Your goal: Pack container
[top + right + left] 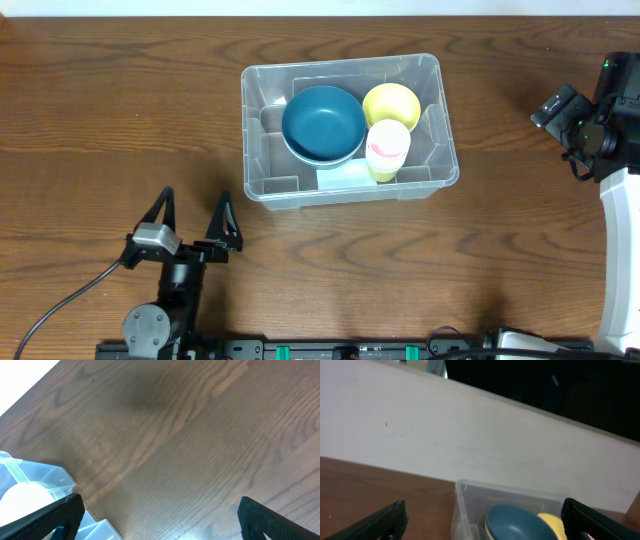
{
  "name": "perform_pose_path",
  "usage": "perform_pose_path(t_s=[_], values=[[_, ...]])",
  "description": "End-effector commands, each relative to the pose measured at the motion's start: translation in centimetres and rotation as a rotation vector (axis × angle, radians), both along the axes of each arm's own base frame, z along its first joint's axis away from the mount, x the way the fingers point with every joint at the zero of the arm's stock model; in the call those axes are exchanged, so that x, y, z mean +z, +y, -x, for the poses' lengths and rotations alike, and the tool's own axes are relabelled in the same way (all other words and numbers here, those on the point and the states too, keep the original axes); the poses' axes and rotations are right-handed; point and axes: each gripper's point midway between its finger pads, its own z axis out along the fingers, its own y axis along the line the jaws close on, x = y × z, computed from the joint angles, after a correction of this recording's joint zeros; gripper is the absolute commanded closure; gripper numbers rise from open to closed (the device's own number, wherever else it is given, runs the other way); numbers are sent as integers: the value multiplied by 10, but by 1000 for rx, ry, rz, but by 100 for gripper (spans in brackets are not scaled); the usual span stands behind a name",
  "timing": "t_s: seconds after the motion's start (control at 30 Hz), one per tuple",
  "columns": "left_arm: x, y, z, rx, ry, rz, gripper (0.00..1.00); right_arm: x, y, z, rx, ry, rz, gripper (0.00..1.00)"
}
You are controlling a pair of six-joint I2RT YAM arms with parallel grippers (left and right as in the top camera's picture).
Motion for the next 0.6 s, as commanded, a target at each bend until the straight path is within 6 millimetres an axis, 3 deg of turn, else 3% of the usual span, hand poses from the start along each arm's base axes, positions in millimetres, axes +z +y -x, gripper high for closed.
perform_pose_path(t_s=[0.0, 0.57], values=[[-2, 0, 0, -1, -8, 4, 2, 1, -3, 0, -14, -3, -1, 1], [-92, 2, -14, 21, 220, -85, 2, 1, -3, 0, -14, -3, -1, 1]])
